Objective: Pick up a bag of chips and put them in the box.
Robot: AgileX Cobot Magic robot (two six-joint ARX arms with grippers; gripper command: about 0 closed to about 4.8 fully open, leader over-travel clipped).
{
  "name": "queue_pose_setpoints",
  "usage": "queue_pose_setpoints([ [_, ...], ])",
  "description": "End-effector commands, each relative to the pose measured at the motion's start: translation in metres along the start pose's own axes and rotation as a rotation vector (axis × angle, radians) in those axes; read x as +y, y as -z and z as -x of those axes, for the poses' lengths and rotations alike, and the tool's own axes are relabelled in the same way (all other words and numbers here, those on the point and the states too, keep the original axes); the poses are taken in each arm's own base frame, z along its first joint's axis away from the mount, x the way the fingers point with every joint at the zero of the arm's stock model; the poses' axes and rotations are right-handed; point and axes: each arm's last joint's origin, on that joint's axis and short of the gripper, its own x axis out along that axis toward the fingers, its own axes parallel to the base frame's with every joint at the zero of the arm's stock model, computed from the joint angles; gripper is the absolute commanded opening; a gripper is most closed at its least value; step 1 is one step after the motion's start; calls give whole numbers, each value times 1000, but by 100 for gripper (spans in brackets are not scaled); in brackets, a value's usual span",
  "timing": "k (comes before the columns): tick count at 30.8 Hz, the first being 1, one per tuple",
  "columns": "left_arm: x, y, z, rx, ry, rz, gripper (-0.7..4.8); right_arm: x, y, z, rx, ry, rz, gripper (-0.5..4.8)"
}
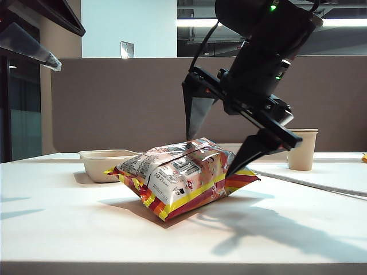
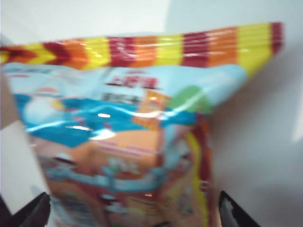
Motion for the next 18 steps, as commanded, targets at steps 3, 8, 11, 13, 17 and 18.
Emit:
queue_pose_setpoints([
  [3, 0, -2, 0, -18, 2, -12, 439, 6, 1, -3, 11, -53, -9, 479],
  [8, 0, -2, 0, -17, 2, -12, 439, 15, 6, -21, 65, -51, 4, 479],
  [11, 0, -2, 0, -17, 2, -12, 439, 21, 6, -25, 63, -50, 6, 479],
  [13, 0, -2, 0, -17, 2, -12, 439, 22, 5, -28, 50, -45, 4, 479],
  [17, 0, -2, 0, -17, 2, -12, 439, 19, 5, -41, 61, -16, 3, 479],
  [18, 0, -2, 0, -16, 2, -11, 439, 16, 6, -47, 78, -3, 3, 479],
])
